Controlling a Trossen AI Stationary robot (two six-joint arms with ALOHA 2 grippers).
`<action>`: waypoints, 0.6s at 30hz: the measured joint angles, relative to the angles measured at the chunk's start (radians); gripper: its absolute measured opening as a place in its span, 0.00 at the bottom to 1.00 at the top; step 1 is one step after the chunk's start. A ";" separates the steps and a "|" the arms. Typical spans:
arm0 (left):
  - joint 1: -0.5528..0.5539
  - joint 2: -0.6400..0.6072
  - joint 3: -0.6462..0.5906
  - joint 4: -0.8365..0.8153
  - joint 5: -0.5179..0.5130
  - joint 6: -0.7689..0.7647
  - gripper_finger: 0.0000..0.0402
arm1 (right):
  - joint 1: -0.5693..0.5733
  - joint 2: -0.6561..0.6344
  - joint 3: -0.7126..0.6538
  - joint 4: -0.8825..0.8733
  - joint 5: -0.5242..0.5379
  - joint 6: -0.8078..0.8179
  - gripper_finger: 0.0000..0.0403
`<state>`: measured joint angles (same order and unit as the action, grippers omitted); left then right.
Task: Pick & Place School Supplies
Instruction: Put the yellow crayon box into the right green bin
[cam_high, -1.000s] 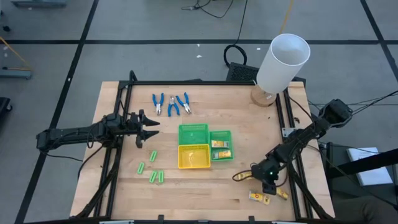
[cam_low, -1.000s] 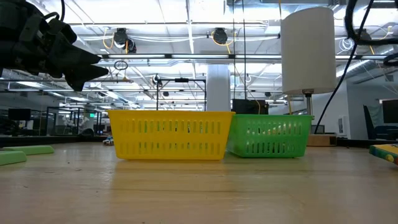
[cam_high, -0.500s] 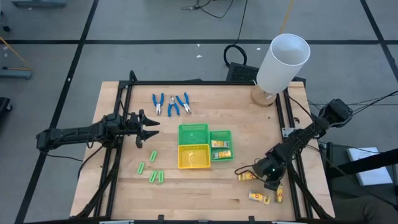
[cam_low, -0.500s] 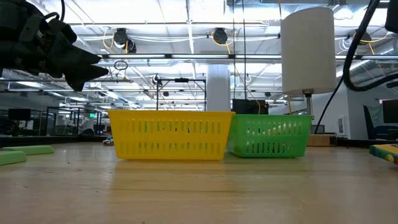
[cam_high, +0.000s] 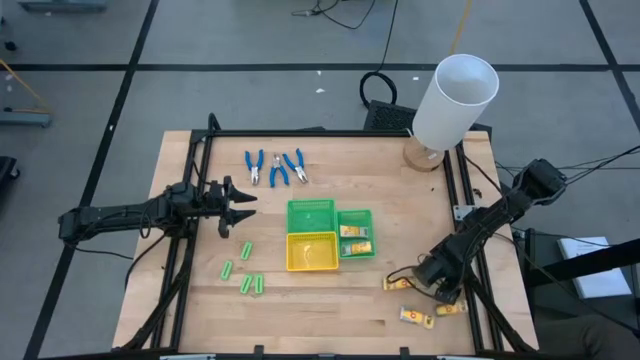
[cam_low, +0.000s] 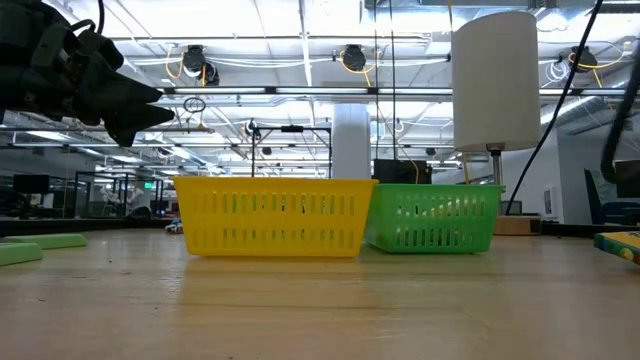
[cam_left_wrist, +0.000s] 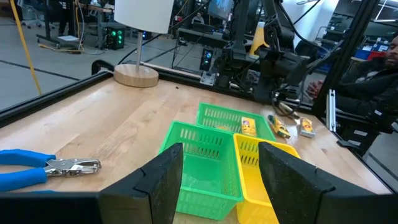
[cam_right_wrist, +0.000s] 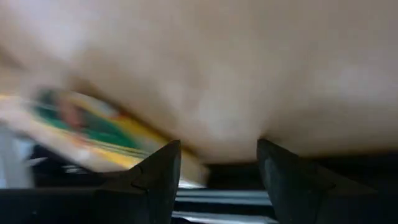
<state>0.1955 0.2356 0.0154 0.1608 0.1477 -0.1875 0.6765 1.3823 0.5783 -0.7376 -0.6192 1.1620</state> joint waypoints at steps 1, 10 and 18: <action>0.000 0.000 0.000 0.000 0.000 0.000 0.53 | 0.000 0.000 0.000 -0.019 -0.003 -0.015 0.51; 0.000 0.000 0.000 -0.001 0.000 0.000 0.53 | 0.001 -0.003 0.004 -0.030 0.155 -0.078 0.51; 0.000 0.000 0.000 0.000 0.000 0.000 0.53 | -0.024 -0.004 0.005 -0.070 0.279 -0.222 0.48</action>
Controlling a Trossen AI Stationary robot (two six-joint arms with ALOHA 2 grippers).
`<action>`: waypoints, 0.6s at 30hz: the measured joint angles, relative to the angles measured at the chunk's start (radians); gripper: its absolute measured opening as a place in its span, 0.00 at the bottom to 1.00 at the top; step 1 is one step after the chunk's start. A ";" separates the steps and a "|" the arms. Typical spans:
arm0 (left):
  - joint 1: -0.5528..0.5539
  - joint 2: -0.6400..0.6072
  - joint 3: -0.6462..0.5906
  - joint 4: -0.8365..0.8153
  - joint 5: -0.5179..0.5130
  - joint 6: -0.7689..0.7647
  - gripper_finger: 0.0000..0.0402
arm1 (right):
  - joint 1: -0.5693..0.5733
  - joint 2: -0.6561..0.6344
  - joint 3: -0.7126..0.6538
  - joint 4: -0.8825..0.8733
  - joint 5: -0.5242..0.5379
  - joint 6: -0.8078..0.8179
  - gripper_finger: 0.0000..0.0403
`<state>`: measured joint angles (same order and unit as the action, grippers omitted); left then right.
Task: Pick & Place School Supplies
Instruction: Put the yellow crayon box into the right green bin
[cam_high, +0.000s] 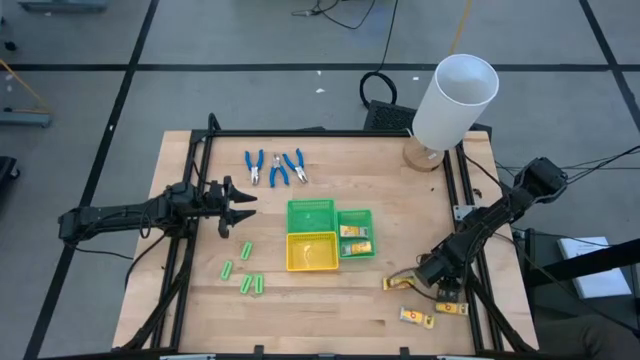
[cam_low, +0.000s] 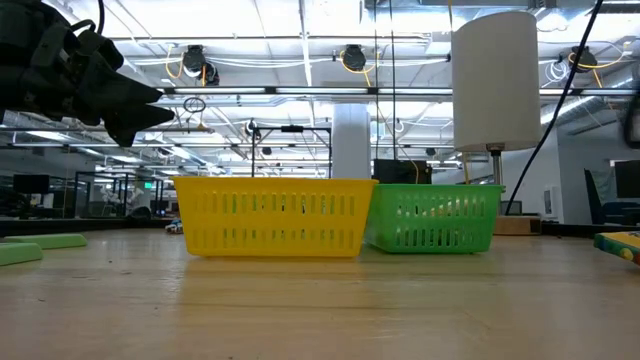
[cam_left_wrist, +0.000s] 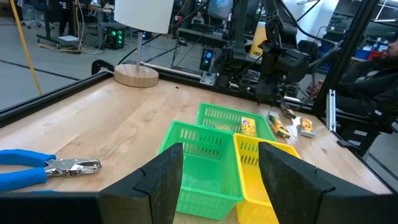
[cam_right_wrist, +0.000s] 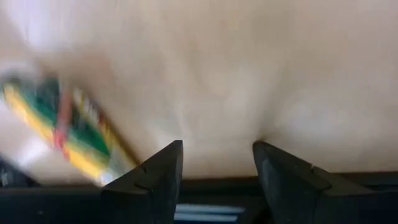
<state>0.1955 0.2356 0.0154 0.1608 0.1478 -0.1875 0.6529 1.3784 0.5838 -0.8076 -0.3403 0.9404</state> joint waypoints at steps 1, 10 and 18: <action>0.000 0.000 0.000 0.000 0.000 0.000 0.53 | -0.009 -0.001 0.004 -0.025 0.027 0.011 0.47; 0.000 0.000 0.000 -0.001 0.000 0.000 0.53 | 0.078 -0.062 0.235 -0.262 0.231 0.123 0.41; 0.000 0.000 0.000 0.001 0.000 0.000 0.53 | 0.299 -0.062 0.291 -0.184 0.127 0.511 0.45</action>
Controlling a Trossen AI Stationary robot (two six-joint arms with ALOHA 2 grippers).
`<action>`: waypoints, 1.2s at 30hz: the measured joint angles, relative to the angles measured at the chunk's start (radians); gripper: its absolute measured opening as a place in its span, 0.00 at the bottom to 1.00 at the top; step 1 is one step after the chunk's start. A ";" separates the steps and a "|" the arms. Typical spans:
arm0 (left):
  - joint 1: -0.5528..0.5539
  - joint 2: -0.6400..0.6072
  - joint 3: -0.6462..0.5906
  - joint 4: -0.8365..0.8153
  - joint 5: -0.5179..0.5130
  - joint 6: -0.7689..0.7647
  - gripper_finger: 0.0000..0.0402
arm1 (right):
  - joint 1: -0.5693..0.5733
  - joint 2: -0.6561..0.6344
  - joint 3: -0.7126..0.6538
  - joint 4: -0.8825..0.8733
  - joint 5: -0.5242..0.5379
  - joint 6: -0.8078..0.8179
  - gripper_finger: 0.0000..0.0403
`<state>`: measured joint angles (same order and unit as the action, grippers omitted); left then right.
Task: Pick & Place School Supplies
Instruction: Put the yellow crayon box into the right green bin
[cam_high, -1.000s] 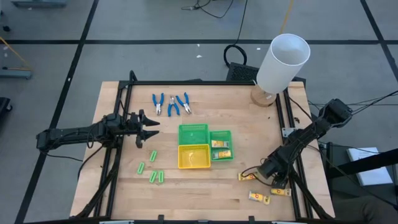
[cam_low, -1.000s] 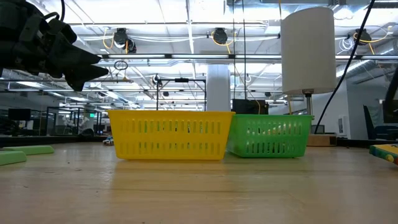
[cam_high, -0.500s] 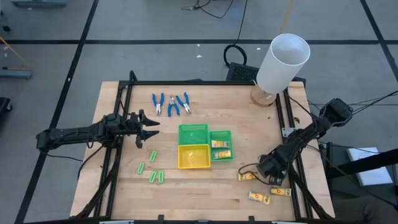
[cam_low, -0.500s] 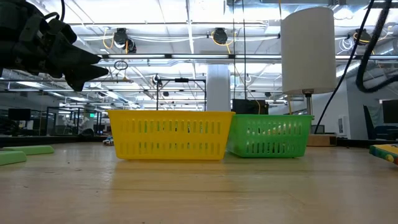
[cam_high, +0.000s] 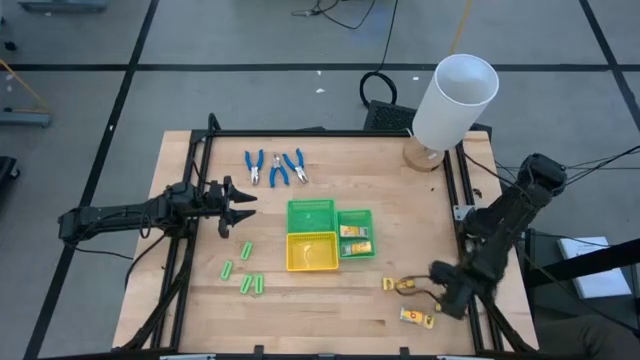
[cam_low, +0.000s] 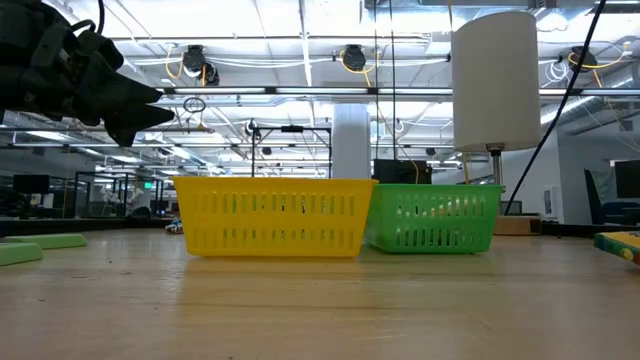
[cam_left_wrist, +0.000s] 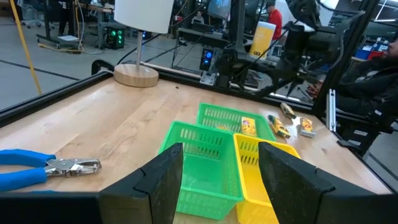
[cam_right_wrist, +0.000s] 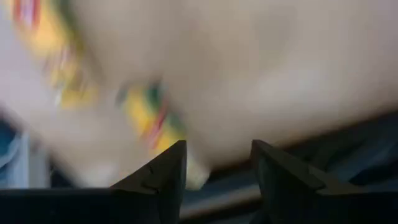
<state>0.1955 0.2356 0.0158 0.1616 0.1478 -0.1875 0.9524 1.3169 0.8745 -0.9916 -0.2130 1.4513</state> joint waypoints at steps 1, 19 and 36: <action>0.000 0.000 0.000 0.000 0.000 0.000 0.53 | 0.029 -0.001 0.000 0.021 -0.002 0.055 0.47; 0.000 0.000 0.000 -0.001 0.000 0.000 0.53 | 0.217 0.235 0.002 0.245 0.084 0.142 0.51; 0.000 0.000 0.000 -0.001 0.000 0.000 0.53 | 0.226 0.249 -0.049 0.371 0.109 0.133 0.46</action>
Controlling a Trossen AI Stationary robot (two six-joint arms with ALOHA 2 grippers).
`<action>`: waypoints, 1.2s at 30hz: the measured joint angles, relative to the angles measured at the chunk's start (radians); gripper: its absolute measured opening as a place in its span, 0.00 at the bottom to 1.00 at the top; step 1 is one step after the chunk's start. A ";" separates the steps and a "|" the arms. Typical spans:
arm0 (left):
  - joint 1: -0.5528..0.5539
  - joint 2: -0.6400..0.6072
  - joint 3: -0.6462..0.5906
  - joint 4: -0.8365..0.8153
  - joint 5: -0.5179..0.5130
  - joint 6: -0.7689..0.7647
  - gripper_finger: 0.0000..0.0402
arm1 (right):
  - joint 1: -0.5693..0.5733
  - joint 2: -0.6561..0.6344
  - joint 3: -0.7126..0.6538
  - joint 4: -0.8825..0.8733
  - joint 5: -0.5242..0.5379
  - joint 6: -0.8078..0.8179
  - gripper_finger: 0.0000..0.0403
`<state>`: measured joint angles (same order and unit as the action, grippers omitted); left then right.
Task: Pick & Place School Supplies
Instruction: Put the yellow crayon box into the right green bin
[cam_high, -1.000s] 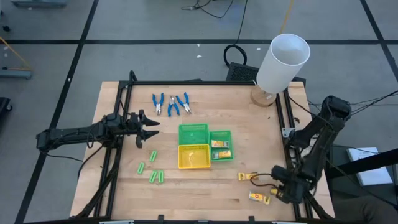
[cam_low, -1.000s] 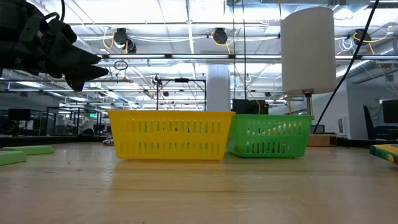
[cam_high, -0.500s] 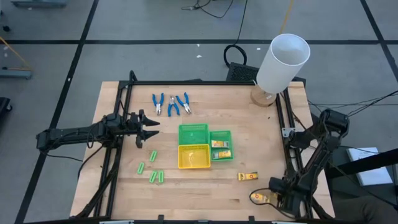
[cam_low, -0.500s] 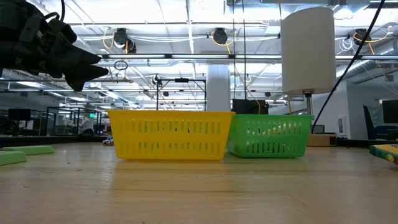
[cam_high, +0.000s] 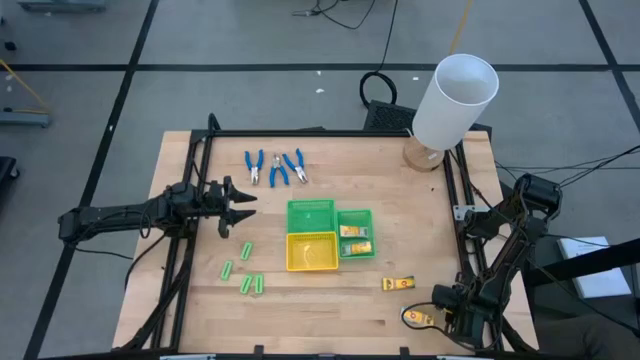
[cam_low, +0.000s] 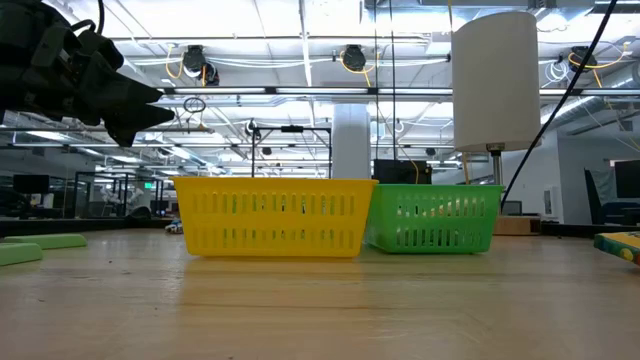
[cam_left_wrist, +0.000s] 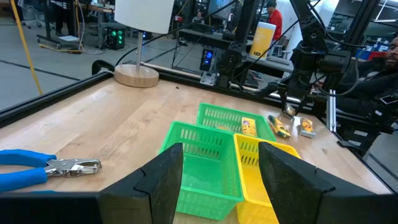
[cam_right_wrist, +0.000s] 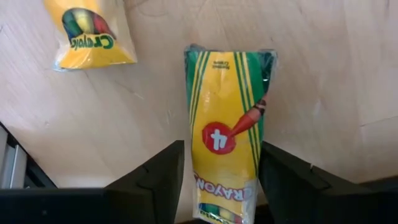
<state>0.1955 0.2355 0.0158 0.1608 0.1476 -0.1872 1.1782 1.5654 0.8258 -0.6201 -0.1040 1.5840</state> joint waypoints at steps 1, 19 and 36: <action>0.000 0.000 0.000 0.000 0.000 0.000 0.53 | 0.000 0.000 -0.008 0.006 0.006 -0.002 0.45; 0.000 0.000 0.000 0.000 0.000 0.000 0.53 | -0.065 0.003 -0.095 -0.066 0.188 0.008 0.38; 0.000 0.000 0.000 0.000 0.000 0.000 0.53 | -0.086 -0.114 -0.098 -0.022 0.317 -0.067 0.35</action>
<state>0.1955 0.2356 0.0158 0.1608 0.1474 -0.1875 1.0925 1.4509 0.7277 -0.6417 0.2130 1.5172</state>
